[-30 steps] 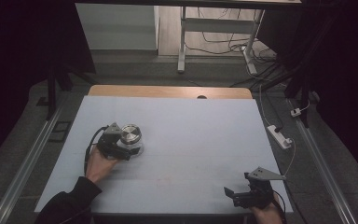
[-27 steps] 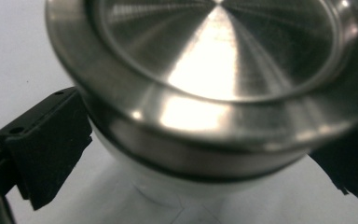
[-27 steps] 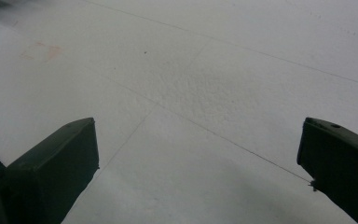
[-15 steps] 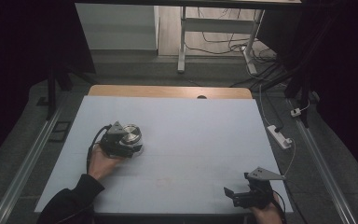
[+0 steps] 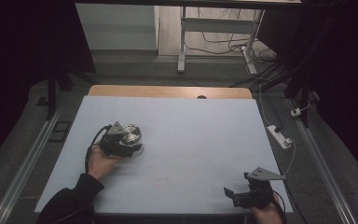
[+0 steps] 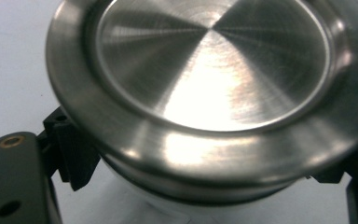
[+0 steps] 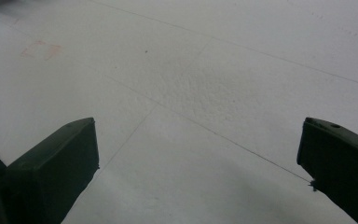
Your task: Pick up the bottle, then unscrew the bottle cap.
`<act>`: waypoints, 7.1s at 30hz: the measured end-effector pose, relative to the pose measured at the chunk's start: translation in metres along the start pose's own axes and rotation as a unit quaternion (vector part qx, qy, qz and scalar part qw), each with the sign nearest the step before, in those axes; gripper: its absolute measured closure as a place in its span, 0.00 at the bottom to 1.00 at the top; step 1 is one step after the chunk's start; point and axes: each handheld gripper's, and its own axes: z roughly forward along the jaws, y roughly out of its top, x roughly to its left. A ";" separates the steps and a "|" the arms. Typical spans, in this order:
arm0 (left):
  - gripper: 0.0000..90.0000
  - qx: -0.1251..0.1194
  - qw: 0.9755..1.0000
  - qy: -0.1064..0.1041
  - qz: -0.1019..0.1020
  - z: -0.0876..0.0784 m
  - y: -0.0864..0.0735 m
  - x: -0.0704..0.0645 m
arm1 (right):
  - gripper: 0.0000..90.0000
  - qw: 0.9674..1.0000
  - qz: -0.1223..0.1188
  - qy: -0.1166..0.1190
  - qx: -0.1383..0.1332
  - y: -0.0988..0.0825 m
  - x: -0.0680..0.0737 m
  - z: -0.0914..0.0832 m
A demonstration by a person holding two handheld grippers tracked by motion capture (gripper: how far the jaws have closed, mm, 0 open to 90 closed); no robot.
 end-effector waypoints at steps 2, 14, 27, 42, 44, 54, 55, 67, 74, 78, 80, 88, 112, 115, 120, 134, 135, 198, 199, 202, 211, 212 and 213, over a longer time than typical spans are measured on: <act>0.17 0.000 1.000 0.001 0.000 0.000 0.000 0.000 | 0.00 1.000 0.000 0.000 0.000 0.000 0.000 0.000; 0.17 -0.006 1.000 -0.012 -0.005 -0.006 0.006 -0.001 | 0.00 1.000 0.000 0.001 -0.001 0.000 0.000 0.000; 0.17 0.002 0.999 -0.036 0.018 -0.012 0.021 -0.009 | 0.00 1.000 0.001 0.001 -0.002 0.000 0.000 -0.001; 0.17 -0.005 0.997 -0.059 0.041 -0.020 0.047 -0.018 | 0.00 1.000 0.005 0.002 -0.002 0.000 -0.001 -0.001; 0.17 -0.005 0.997 -0.060 0.046 -0.020 0.051 -0.020 | 0.00 1.000 0.005 0.002 -0.002 0.000 -0.001 -0.001; 0.17 -0.010 0.995 -0.073 0.069 -0.021 0.070 -0.038 | 0.00 1.000 0.004 0.002 -0.003 0.000 -0.001 -0.001; 0.17 -0.010 0.994 -0.077 0.072 -0.020 0.073 -0.042 | 0.00 1.000 0.004 0.002 -0.003 0.000 -0.001 -0.001; 0.17 -0.008 0.991 -0.099 0.091 -0.018 0.087 -0.063 | 0.00 1.000 0.003 0.003 -0.003 0.000 -0.001 -0.001; 0.17 0.000 0.988 -0.114 0.108 -0.018 0.090 -0.077 | 0.00 1.000 0.003 0.003 -0.003 0.000 -0.001 -0.001; 0.17 0.003 0.985 -0.122 0.120 -0.018 0.092 -0.084 | 0.00 1.000 0.001 0.003 -0.004 0.000 -0.001 -0.001; 0.17 0.004 0.984 -0.125 0.124 -0.019 0.093 -0.087 | 0.00 1.000 0.001 0.004 -0.004 0.000 0.000 -0.001; 0.17 0.006 0.984 -0.128 0.121 -0.018 0.091 -0.090 | 0.00 1.000 0.000 0.003 -0.006 -0.001 0.000 -0.002; 0.17 0.005 0.983 -0.135 0.121 -0.018 0.085 -0.087 | 0.00 0.998 -0.032 0.039 -0.040 0.018 0.016 -0.004; 0.17 0.003 0.983 -0.136 0.120 -0.019 0.085 -0.087 | 0.00 0.997 -0.040 0.047 -0.044 0.022 0.019 -0.003; 0.17 0.002 0.983 -0.137 0.123 -0.021 0.085 -0.087 | 0.00 0.995 -0.054 0.073 -0.050 0.036 0.028 0.002; 0.17 0.004 0.984 -0.136 0.117 -0.020 0.083 -0.084 | 0.00 0.988 -0.084 0.118 -0.051 0.070 0.048 0.017; 0.17 0.003 0.984 -0.136 0.117 -0.020 0.083 -0.084 | 0.00 0.987 -0.087 0.122 -0.052 0.073 0.050 0.018; 0.17 0.016 0.986 -0.122 0.111 -0.010 0.077 -0.089 | 0.02 0.980 -0.136 0.142 -0.041 0.192 0.117 0.097; 0.17 0.016 0.986 -0.122 0.111 -0.009 0.077 -0.089 | 0.04 0.979 -0.137 0.144 -0.040 0.192 0.117 0.099; 0.17 0.017 0.986 -0.121 0.111 -0.009 0.078 -0.091 | 0.08 0.978 -0.142 0.146 -0.034 0.192 0.120 0.106; 0.17 0.019 0.982 -0.139 0.126 -0.011 0.078 -0.089 | 0.20 0.969 -0.163 0.182 -0.030 0.190 0.120 0.112; 0.17 0.016 0.980 -0.152 0.124 -0.012 0.077 -0.089 | 0.20 0.967 -0.164 0.195 -0.030 0.190 0.117 0.112; 0.17 0.021 0.978 -0.158 0.135 -0.012 0.078 -0.088 | 0.20 0.964 -0.167 0.203 -0.029 0.191 0.116 0.112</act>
